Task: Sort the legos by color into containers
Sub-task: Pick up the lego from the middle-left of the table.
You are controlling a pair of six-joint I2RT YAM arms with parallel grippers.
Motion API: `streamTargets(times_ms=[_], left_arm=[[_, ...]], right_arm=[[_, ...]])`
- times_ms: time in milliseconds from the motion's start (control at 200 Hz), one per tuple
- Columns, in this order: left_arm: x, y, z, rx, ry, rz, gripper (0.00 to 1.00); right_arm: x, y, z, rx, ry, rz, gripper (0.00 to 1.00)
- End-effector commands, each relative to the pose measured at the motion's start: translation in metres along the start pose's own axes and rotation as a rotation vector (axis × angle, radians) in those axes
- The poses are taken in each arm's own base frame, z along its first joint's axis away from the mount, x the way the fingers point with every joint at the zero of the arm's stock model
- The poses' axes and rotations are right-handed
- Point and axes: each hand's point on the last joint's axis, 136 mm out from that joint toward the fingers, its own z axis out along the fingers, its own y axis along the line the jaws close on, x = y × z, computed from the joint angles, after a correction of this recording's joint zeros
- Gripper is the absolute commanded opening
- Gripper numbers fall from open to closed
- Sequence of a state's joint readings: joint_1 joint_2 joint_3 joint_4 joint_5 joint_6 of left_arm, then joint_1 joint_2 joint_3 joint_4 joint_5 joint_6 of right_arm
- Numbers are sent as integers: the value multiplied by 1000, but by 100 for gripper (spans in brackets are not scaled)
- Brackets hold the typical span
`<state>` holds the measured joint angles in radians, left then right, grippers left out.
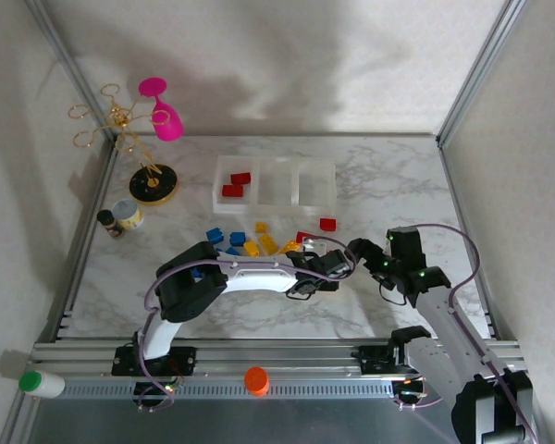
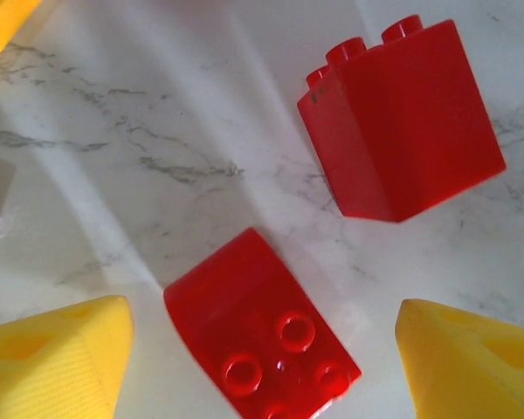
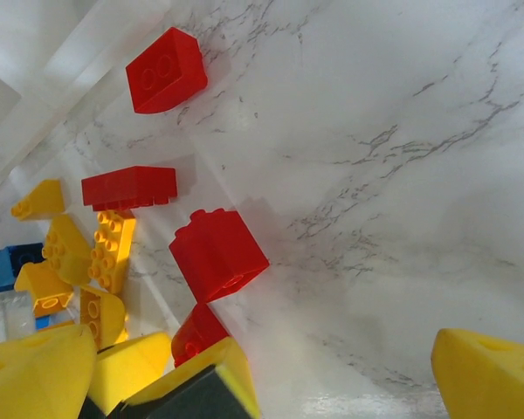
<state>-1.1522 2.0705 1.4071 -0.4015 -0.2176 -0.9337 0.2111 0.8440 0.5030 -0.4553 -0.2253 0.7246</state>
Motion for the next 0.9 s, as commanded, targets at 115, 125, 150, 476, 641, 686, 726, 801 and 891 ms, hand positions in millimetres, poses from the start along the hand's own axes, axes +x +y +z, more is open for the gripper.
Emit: streamTargets(times_ms=[115, 125, 150, 476, 641, 686, 726, 801, 891], left_arm=[[0, 23, 6, -133, -65, 18, 77], [0, 24, 6, -135, -67, 19, 76], [1, 27, 5, -147, -69, 28, 76], [11, 50, -7, -161, -59, 39, 70], [9, 33, -11, -119, -66, 54, 65], [8, 31, -9, -117, -69, 59, 63], [8, 30, -6, -121, -60, 65, 62], [8, 27, -3, -128, -60, 75, 60], [8, 22, -1, -113, -61, 72, 56]], right_arm=[[1, 2, -1, -30, 4, -26, 99], [1, 2, -1, -31, 5, -26, 99], [1, 2, 0, -32, 6, -28, 99], [2, 5, 3, -58, 16, -26, 99], [2, 7, 3, -62, 21, -27, 99], [1, 7, 3, -63, 18, -28, 99], [1, 7, 3, -63, 18, -29, 99], [2, 6, 2, -61, 20, -29, 98], [2, 6, 2, -58, 16, -33, 99]])
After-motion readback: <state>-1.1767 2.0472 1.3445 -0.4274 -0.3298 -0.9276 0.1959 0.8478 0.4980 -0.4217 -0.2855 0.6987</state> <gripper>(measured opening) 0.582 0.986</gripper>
